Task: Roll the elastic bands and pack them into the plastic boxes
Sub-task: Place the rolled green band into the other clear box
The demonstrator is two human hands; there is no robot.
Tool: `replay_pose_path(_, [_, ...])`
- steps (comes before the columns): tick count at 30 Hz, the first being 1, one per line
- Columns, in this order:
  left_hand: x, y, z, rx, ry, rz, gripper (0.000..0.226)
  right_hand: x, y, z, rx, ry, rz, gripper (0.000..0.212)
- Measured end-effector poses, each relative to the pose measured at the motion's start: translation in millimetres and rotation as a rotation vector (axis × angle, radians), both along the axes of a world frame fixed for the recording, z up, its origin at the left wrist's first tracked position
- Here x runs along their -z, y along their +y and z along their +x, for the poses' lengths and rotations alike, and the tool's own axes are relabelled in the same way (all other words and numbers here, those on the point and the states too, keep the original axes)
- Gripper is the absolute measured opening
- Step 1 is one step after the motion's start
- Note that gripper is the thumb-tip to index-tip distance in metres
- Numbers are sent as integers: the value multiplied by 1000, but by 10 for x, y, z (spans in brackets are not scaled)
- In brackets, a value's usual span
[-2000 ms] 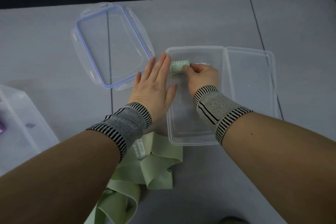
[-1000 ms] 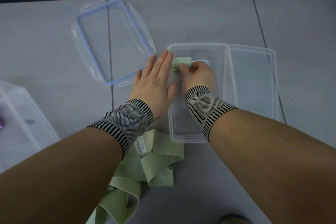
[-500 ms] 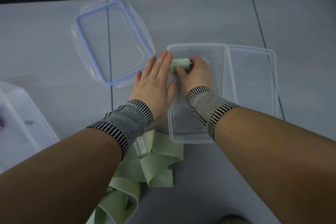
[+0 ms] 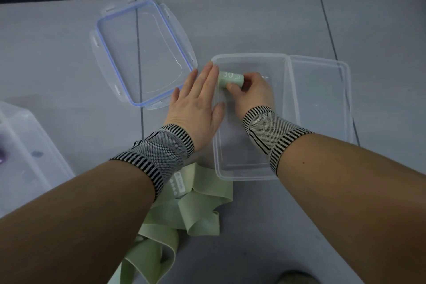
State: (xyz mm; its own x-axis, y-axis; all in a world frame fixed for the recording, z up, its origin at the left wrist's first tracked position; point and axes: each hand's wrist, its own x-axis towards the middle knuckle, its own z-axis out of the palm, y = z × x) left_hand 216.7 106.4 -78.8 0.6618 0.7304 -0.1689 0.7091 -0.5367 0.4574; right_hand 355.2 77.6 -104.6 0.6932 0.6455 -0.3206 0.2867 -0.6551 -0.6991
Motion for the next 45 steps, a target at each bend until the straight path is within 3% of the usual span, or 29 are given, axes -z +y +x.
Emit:
replay_pose_path(6, [19, -1, 1, -5, -10, -13, 67, 1, 33, -79, 97, 12, 32, 32])
replay_pose_path(11, [26, 5, 11, -8, -21, -15, 68, -67, 78, -52, 26, 18, -6, 24])
replay_pose_path(20, [6, 3, 17, -18, -19, -13, 68, -70, 60, -65, 83, 36, 12, 25])
replay_pose_path(39, [15, 11, 11, -4, 2, 30, 69, -111, -71, -8, 0, 11, 58, 48])
replay_pose_path(45, [-101, -68, -113, -47, -10, 18, 73, -400, -251, -99, -17, 20, 144, 49])
